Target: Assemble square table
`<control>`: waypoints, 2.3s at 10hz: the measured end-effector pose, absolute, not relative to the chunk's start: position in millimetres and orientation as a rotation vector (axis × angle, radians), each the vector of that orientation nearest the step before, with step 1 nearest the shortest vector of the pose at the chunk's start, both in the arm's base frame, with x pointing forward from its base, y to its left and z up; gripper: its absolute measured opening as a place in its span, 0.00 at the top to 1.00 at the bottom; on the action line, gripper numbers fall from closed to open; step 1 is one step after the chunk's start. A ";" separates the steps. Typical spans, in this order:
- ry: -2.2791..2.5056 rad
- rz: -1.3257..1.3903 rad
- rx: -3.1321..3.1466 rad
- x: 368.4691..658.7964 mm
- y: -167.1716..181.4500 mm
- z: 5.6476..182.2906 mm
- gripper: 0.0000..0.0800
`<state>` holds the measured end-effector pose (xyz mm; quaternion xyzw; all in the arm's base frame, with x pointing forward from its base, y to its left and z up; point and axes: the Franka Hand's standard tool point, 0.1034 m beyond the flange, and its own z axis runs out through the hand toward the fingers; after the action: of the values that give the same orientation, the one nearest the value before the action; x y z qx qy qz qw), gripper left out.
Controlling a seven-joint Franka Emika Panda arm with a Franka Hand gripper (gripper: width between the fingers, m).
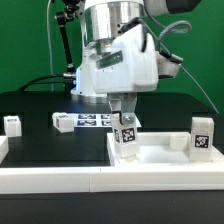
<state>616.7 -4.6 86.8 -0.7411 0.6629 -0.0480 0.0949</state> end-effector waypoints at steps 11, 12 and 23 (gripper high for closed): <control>2.292 -0.029 -1.786 615.4 -1.9 85.1 0.33; 2.252 -0.039 -1.835 616.8 -1.6 86.2 0.23; 1.082 -0.225 -2.757 623.7 -6.7 88.7 0.19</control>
Offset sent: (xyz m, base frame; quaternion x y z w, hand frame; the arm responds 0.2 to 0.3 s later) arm -0.0014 0.0024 -0.0017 -0.0145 -0.0485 0.1813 0.9821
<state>623.7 -6.7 88.7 -0.9248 0.3630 -0.0754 0.0857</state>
